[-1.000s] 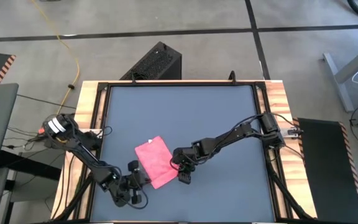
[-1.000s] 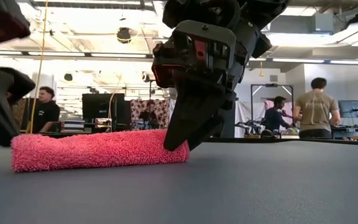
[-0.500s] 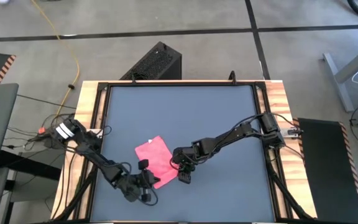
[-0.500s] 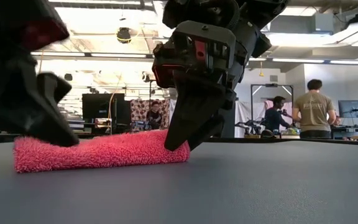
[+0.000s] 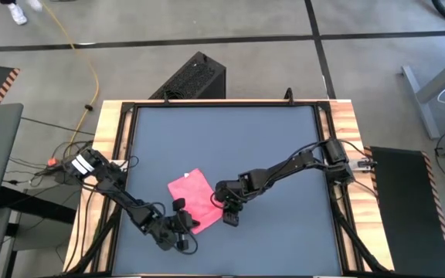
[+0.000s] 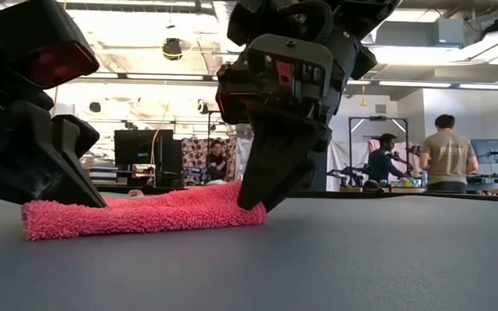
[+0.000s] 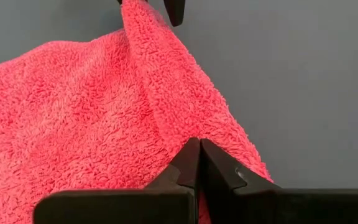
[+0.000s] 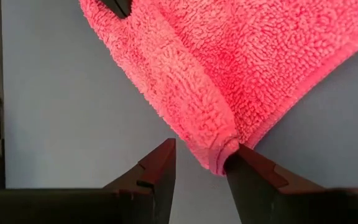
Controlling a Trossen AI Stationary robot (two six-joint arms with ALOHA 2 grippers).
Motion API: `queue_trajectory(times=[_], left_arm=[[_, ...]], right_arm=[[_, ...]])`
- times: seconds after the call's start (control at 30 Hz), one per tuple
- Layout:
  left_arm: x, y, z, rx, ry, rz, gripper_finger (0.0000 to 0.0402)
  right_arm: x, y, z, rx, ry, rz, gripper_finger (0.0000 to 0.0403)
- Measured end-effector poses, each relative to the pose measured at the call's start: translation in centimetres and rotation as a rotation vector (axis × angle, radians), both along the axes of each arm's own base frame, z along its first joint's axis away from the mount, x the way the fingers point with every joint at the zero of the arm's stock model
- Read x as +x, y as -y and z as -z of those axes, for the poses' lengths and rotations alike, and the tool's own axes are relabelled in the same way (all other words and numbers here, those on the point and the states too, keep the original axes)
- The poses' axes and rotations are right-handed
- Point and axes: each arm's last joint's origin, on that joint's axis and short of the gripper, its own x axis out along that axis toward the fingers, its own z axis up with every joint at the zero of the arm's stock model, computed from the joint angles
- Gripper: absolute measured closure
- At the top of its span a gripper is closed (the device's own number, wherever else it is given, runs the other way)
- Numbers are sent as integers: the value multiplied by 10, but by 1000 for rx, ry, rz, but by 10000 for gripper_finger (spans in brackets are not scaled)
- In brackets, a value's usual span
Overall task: Roll towel
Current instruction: Roll the red towel
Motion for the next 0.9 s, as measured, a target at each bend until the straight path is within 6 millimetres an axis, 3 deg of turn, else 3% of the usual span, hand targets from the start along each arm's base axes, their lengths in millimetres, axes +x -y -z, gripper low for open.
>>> queue_trajectory(times=[0.17,0.4,0.67,0.9], left_arm=[[-1,-1,2,-4,-18,-10,401],[-1,-1,2,-9,-28,-3,402],[-1,-1,2,-23,-29,-1,402],[0,-1,2,-36,-31,4,401]], right_arm=[[-6,4,-6,-86,-16,-8,239],[-28,6,-39,-318,-25,48,239],[-27,-43,-44,-413,339,-298,239],[-34,-71,-31,-653,431,-511,239]])
